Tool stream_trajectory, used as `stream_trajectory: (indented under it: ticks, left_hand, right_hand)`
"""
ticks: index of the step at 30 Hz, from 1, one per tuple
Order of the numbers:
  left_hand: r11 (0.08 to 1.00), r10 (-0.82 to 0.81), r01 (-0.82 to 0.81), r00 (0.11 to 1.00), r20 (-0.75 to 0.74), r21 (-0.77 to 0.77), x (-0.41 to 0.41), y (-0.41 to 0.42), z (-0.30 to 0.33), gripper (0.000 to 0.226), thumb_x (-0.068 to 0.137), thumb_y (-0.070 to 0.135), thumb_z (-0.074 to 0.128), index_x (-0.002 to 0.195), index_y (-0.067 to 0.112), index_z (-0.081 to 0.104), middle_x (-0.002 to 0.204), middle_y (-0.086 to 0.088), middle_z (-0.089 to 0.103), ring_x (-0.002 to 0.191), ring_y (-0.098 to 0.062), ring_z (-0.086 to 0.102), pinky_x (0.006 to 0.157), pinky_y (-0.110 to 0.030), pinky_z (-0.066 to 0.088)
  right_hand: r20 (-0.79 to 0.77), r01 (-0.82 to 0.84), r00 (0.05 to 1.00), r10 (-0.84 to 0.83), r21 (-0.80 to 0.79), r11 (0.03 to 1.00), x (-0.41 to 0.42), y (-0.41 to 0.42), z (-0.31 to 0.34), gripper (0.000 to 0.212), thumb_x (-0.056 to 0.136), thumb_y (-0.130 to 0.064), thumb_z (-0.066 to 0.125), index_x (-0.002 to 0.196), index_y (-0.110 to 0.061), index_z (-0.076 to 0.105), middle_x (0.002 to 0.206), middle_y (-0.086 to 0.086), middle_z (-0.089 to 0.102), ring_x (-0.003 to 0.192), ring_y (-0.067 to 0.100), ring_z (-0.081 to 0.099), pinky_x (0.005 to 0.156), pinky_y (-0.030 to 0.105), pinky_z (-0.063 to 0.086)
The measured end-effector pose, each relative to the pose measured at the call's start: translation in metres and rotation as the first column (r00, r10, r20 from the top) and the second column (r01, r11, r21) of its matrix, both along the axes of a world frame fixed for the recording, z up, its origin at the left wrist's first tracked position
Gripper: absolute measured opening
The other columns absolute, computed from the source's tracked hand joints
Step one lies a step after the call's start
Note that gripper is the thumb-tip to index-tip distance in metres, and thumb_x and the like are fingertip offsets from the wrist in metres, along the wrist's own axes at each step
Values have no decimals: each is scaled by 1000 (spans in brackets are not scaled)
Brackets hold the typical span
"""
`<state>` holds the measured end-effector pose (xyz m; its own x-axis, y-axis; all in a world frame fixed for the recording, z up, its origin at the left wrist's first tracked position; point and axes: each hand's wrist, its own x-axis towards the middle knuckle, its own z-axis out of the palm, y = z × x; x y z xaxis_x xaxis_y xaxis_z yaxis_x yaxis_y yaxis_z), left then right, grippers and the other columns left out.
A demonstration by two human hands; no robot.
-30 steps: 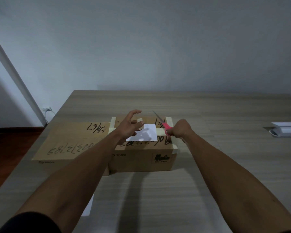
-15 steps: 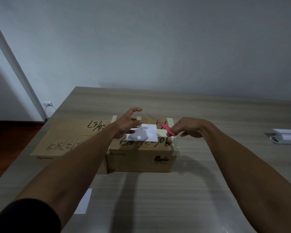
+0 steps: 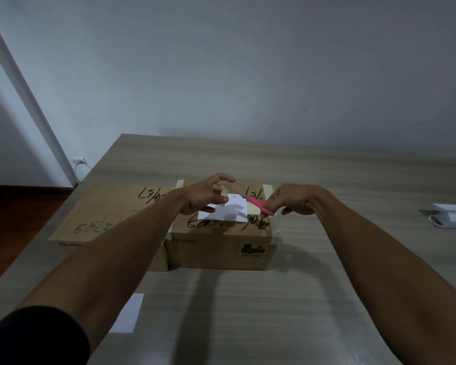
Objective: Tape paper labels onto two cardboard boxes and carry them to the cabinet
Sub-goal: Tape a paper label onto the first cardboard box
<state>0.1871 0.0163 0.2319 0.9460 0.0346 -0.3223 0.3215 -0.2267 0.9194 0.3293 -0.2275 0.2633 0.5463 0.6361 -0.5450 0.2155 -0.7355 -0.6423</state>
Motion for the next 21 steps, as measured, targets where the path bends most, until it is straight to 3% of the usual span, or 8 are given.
stream_trajectory:
  ticks: [6,9,12,17,21]
  left_hand:
    - [999,-35,36,999,-23,29,3,-2,2,52,99,0,59,135,38,51,107,-7,51,97,-21,51,85,-40,44]
    - [998,-29,30,999,-22,50,2,-3,1,55,99,1,59,137,39,50,110,-11,50,97,-23,50,86,-40,44]
    - [999,-15,15,1000,-10,50,1,-6,-1,67,98,2,61,142,48,43,103,-11,50,93,-22,51,85,-40,47]
    - [998,60,-60,998,10,4,-5,-8,-6,78,95,6,67,147,54,34,100,-8,56,94,-23,57,88,-39,52]
    - [989,126,-124,992,26,-79,-11,-10,-11,87,93,5,71,148,58,30,94,-8,59,86,-20,59,83,-39,55]
  right_hand:
    - [2,-19,1000,19,-5,1000,5,-2,-3,25,83,-18,78,104,-5,80,121,6,72,122,27,54,99,43,44]
    - [47,-43,998,43,2,999,7,-3,-5,19,84,-21,78,99,-10,82,113,6,75,116,23,59,89,36,49]
    - [132,-41,990,43,-16,999,7,-3,-7,20,83,-26,78,93,-9,83,104,11,78,97,18,66,74,29,49]
    - [173,157,975,-140,-87,984,6,2,-30,33,82,-30,85,87,1,73,82,12,79,74,21,76,68,33,56]
    - [283,302,924,-257,-126,945,-7,12,-50,33,77,-24,88,82,-2,65,76,13,72,63,23,68,56,33,58]
